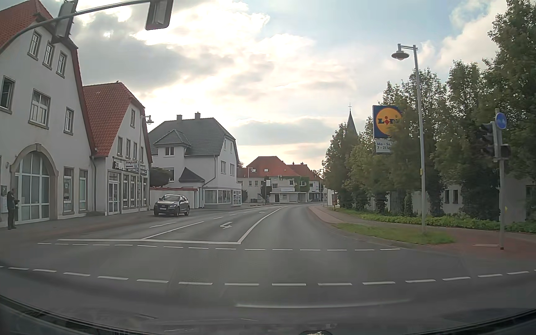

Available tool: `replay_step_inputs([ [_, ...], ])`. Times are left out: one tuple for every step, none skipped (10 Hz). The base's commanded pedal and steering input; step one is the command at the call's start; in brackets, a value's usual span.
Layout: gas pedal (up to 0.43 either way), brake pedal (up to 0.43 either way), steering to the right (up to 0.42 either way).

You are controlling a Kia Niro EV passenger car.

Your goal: Follow the waypoints while adhering to traffic rules and regulations

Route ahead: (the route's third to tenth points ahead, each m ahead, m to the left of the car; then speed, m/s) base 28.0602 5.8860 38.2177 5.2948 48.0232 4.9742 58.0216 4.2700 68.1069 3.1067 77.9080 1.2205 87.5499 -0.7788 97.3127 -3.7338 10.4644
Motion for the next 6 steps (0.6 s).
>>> replay_step_inputs([
  [0.197,0.000,-0.006],
  [0.197,0.000,-0.006],
  [0.197,0.000,-0.005],
  [0.197,0.000,-0.005],
  [0.197,0.000,-0.004],
  [0.197,0.000,-0.001],
])
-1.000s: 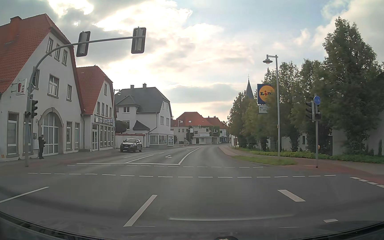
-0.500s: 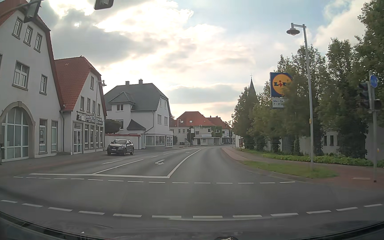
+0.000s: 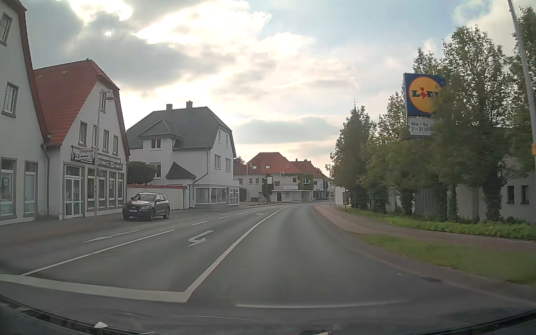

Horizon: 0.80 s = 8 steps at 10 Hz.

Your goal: Follow the waypoints while adhering to traffic rules and regulations

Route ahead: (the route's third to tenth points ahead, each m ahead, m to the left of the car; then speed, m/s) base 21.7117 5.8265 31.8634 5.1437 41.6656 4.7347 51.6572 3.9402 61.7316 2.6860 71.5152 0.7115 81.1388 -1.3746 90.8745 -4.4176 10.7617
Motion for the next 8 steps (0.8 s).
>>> replay_step_inputs([
  [0.197,0.000,0.000],
  [0.197,0.000,0.000],
  [0.197,0.000,0.000],
  [0.197,0.000,0.001],
  [0.197,0.000,0.001],
  [0.197,0.000,0.001],
  [0.197,0.000,0.001],
  [0.197,0.000,0.001],
])
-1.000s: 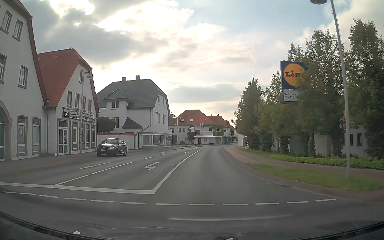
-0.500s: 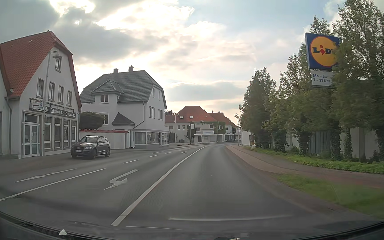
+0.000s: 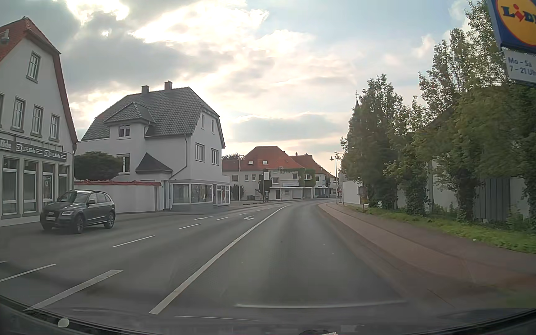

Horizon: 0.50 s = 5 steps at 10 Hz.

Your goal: Follow the waypoints while adhering to traffic rules and regulations

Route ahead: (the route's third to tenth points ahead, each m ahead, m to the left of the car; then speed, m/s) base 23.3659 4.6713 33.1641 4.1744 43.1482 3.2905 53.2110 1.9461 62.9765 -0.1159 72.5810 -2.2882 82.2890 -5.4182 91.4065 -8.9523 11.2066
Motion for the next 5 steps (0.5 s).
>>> replay_step_inputs([
  [0.197,0.000,0.001],
  [0.189,0.000,0.001],
  [0.169,0.000,0.001],
  [0.169,0.000,0.001],
  [0.169,0.000,0.002],
])
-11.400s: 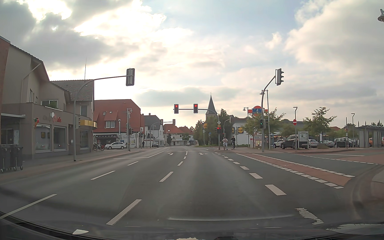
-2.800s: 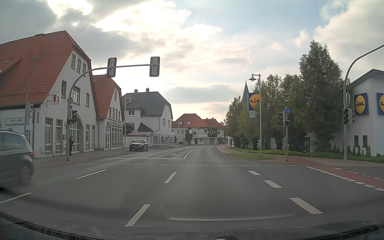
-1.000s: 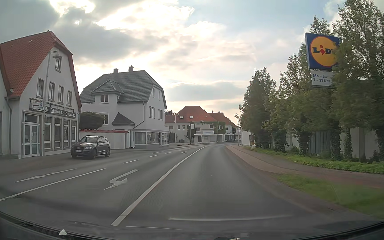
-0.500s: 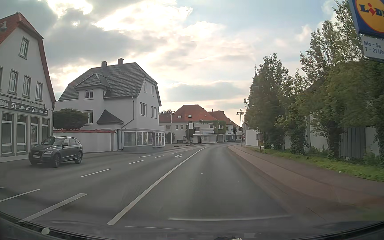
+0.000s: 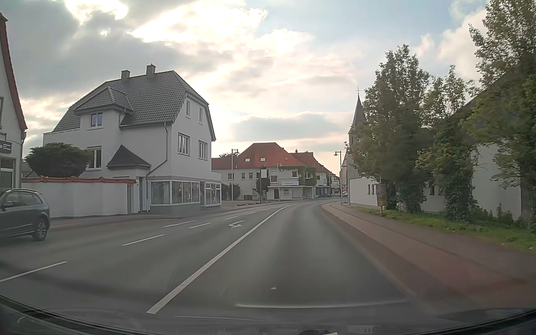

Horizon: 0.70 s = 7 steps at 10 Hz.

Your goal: Follow the waypoints while adhering to traffic rules and regulations

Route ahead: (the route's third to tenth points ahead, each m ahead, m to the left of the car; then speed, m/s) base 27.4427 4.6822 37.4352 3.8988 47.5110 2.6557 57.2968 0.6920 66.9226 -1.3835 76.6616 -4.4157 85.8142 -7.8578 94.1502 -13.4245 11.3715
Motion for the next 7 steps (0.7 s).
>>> replay_step_inputs([
  [0.157,0.000,0.004],
  [0.157,0.000,0.006],
  [0.157,0.000,0.006],
  [0.157,0.000,0.006],
  [0.150,0.000,0.006],
  [0.150,0.000,0.006],
  [0.150,0.000,0.006],
])
